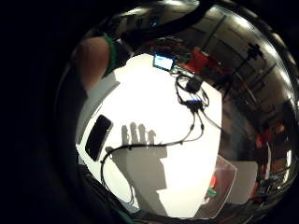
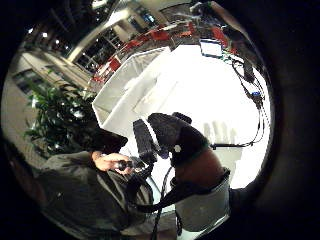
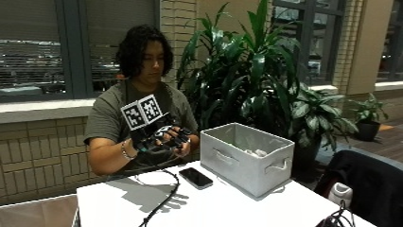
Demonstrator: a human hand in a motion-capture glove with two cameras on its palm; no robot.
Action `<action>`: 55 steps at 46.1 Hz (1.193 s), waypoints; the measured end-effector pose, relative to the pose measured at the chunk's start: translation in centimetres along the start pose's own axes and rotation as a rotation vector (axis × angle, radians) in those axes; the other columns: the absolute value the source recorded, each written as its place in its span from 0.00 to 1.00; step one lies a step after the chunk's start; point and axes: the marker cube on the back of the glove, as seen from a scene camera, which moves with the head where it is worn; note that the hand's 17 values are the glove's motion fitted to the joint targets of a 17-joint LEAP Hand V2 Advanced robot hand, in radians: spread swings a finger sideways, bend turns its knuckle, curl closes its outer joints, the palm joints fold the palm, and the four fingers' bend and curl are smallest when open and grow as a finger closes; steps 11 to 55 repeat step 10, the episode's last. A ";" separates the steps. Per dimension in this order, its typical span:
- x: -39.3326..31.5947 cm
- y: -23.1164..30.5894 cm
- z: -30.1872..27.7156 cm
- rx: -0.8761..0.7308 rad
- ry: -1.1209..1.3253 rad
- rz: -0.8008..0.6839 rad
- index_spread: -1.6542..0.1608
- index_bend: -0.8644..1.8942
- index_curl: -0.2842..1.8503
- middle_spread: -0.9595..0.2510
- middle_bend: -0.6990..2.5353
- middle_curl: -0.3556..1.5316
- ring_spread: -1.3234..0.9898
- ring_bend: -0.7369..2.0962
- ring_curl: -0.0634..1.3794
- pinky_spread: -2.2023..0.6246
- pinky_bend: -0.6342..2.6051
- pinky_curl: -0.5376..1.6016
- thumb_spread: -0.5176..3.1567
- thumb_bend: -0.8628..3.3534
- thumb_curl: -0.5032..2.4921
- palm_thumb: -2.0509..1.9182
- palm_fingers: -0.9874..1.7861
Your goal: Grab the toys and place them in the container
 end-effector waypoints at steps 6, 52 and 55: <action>3.1 1.1 0.5 0.001 0.044 0.057 0.73 0.40 0.31 0.58 0.32 0.56 0.46 0.49 0.37 0.76 0.48 0.41 0.48 0.19 0.26 0.50 0.40; 4.3 1.3 1.0 0.001 0.060 0.075 0.72 0.40 0.32 0.58 0.32 0.56 0.45 0.48 0.36 0.76 0.47 0.41 0.48 0.19 0.26 0.50 0.41; 4.3 1.3 1.0 0.001 0.060 0.075 0.72 0.40 0.32 0.58 0.32 0.56 0.45 0.48 0.36 0.76 0.47 0.41 0.48 0.19 0.26 0.50 0.41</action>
